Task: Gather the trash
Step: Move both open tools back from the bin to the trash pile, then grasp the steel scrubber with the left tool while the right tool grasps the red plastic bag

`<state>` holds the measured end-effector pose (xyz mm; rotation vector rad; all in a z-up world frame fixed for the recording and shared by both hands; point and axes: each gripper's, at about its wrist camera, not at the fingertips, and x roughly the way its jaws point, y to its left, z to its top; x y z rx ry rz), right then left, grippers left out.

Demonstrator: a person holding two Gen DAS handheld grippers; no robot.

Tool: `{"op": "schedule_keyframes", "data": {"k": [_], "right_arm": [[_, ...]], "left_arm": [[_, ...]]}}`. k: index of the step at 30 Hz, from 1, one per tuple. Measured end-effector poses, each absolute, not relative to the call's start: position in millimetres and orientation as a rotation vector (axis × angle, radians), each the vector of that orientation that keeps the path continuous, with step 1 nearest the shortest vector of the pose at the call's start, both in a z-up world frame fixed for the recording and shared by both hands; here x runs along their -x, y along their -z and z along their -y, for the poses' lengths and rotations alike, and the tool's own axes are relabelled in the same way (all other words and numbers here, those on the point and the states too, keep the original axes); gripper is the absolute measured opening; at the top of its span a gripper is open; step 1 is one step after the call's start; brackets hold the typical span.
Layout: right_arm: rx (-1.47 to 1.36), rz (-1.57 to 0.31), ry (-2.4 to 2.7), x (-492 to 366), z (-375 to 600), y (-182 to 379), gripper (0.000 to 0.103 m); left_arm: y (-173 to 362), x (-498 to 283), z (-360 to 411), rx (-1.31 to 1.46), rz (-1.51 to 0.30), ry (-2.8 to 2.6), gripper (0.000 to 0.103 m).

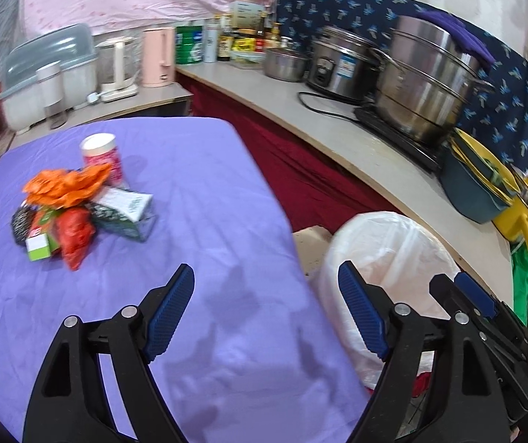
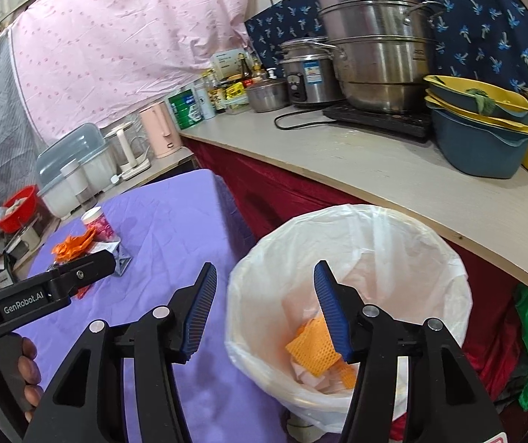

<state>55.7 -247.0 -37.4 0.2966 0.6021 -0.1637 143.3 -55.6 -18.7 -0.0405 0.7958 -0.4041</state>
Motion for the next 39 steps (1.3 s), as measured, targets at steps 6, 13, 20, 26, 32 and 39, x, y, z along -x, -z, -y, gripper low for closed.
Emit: {"op": "schedule_keyframes", "data": {"k": [6,13,20,26,32,39], "right_arm": [[-0.268,-0.619,0.114,-69.9,216.9,38.0,0.054],[-0.237,-0.647,0.048,-90.4,181.5,41.4,0.054],[-0.203,-0.682,-0.022,-115.2,141.2,48.8,0.054],[-0.170,-0.715,-0.092,-139.3,103.6,57.2,0.054],[-0.143,-0.750,-0.175,-170.1,60.3,69.6,0.054],[-0.121,-0.780,-0.266,-209.3,10.6,82.9,0.054]], "left_arm": [[24.8,-151.0,13.1,0.087,-0.810,0.321,0.083],[34.4,-162.0,-42.3,0.147,-0.828,0.215,0.084],[47.6,-176.2,-99.2,0.209,-0.853,0.111,0.086],[56.8,-189.1,-137.4,0.251,-0.868,0.052,0.087],[63.4,-205.6,-171.3,0.279,-0.873,0.006,0.087],[75.3,-229.5,-205.5,0.314,-0.890,-0.043,0.087]]}}
